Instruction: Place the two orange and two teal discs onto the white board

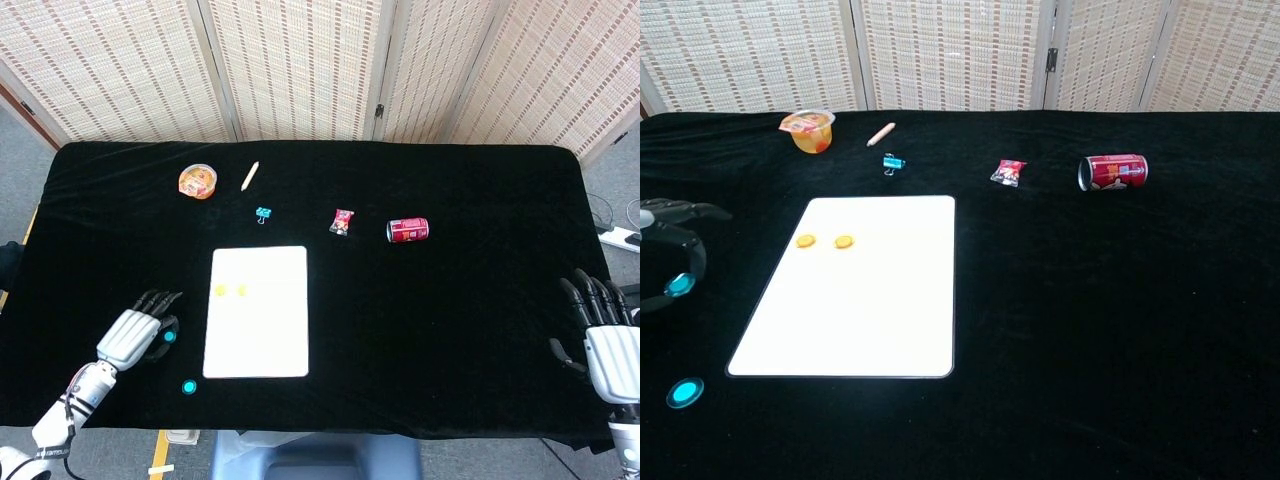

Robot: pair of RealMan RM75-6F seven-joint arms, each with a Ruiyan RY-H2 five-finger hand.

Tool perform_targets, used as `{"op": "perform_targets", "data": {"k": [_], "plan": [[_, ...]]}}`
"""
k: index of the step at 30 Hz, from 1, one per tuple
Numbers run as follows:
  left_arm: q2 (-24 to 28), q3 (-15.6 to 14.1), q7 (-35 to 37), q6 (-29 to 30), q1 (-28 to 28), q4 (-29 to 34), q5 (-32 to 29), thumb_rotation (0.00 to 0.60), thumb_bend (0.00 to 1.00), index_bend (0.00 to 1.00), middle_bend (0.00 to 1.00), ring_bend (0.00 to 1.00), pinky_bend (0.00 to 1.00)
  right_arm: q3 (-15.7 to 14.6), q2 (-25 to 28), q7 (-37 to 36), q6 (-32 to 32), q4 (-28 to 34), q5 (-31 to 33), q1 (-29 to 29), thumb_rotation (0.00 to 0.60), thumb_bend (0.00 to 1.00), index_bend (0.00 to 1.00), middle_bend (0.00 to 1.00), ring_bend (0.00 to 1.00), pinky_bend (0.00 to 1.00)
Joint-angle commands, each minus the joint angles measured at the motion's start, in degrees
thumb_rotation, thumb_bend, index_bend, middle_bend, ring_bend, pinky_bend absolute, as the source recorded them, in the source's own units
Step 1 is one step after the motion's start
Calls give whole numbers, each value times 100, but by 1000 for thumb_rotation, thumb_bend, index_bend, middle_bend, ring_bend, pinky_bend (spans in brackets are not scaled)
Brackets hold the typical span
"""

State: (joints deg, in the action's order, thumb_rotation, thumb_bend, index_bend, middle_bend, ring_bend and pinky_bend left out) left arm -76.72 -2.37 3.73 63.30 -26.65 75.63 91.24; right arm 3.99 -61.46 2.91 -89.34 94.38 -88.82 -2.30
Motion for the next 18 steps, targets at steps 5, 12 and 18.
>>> {"op": "perform_targets", "data": {"k": [5, 12, 18], "plan": [[-233, 315, -35, -539, -509, 75, -159, 600, 445, 501, 89, 0, 0, 1, 15, -35, -2, -29, 40, 21, 600, 345, 0, 20, 33, 0], [-524, 455, -192, -965, -835, -43, -388, 600, 445, 494, 89, 0, 0, 12, 10, -57, 21, -52, 81, 19, 600, 346, 0, 20, 32, 0], [-677, 469, -298, -1123, -955, -120, -518, 600, 446, 491, 89, 0, 0, 18, 8, -57, 55, -63, 100, 3, 600, 345, 0, 20, 31, 0]]}}
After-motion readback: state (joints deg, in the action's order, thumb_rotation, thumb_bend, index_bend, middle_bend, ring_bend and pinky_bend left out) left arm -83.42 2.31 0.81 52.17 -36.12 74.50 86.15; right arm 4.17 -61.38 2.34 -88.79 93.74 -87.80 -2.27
